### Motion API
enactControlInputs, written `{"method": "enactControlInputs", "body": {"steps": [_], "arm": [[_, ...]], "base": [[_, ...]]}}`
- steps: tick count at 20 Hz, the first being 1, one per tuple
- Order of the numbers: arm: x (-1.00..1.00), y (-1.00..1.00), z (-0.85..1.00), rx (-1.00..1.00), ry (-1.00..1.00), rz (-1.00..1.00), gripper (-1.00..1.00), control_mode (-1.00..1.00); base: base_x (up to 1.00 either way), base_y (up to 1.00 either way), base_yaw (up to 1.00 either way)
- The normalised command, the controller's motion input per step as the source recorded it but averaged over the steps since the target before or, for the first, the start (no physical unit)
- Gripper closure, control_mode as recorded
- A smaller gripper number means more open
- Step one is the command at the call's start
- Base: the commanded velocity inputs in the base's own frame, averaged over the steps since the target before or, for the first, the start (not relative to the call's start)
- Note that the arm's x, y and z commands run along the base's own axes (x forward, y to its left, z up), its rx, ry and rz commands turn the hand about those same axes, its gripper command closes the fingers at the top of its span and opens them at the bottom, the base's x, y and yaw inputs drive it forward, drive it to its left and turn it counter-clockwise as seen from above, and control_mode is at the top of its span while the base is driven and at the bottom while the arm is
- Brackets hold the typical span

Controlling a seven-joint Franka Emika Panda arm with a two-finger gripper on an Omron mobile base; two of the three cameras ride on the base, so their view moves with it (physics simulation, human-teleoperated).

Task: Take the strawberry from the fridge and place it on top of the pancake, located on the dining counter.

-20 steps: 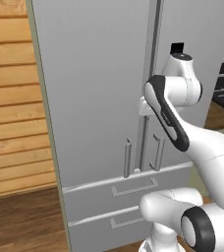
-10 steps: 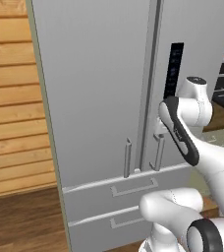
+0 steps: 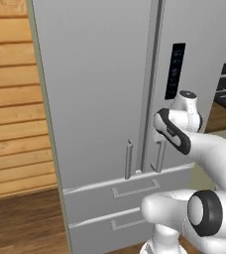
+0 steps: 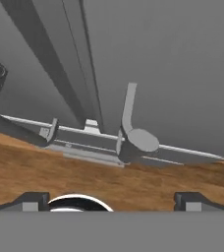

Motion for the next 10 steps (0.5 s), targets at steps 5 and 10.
{"method": "enactControlInputs", "body": {"steps": [5,10], "arm": [[0.73,-0.04,-0.38,0.0,0.04,0.0,-1.0,-1.0],[0.38,-0.08,-0.32,0.0,0.0,0.0,-1.0,-1.0]], "base": [[0.0,0.0,0.0],[0.0,0.0,0.0]]}}
